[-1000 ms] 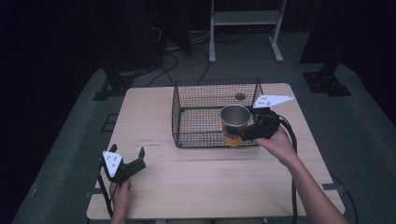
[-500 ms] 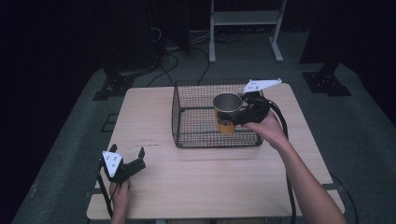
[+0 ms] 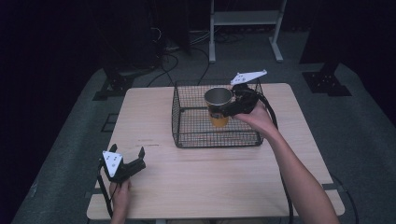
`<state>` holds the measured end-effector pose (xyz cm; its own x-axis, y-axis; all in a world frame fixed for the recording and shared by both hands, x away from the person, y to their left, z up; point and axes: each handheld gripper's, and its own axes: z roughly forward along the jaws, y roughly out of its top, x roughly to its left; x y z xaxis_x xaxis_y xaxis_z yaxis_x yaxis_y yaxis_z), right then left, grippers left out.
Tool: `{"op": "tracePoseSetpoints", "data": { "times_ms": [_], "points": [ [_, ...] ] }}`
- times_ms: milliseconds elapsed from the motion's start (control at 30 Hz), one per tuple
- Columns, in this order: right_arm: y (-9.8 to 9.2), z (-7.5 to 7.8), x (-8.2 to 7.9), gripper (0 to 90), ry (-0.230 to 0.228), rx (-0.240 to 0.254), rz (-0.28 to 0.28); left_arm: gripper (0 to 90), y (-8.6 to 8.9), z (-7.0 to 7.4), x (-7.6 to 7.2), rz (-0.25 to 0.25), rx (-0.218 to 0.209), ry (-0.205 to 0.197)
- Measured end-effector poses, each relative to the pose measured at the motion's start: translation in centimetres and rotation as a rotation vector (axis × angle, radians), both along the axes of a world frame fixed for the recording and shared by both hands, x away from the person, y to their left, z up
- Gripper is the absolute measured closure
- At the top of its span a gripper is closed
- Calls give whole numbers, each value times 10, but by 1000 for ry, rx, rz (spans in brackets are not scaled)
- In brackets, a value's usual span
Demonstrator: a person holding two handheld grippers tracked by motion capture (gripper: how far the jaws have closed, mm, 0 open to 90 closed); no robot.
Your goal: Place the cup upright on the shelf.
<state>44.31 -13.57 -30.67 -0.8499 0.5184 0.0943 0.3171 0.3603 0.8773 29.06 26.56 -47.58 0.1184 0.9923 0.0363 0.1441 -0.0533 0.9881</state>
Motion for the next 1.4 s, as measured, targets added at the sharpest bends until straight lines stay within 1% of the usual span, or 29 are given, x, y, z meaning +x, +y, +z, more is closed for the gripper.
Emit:
{"op": "tracePoseSetpoints", "data": {
  "times_ms": [33,133,233,533,633,733,900,967,1067,1300,1400],
  "points": [
    [3,0,5,118,1,-3,-2,0,0,0,0,0,-1,0],
    [5,-1,10,118,3,12,-3,0,0,0,0,0,1,-2],
    [6,-3,16,118,11,9,-3,0,-1,0,0,0,2,-2],
    [12,-7,27,117,9,-6,11,0,0,0,0,0,2,0],
    [13,-8,30,117,6,0,11,0,0,0,0,0,2,-1],
    [12,-12,35,117,11,6,10,0,-1,0,0,-1,3,-1],
    [10,-18,41,117,24,-5,-4,0,0,0,0,-1,2,-1],
    [8,-21,45,117,36,-5,-9,0,0,0,0,-1,3,-1],
    [6,-25,48,117,40,-8,-16,0,0,0,0,-1,2,-1],
    [6,-33,55,117,54,-10,-9,0,-1,0,0,-1,3,-2],
    [7,-37,57,117,67,-10,-11,0,-1,0,0,-2,3,-2]
  ]
}}
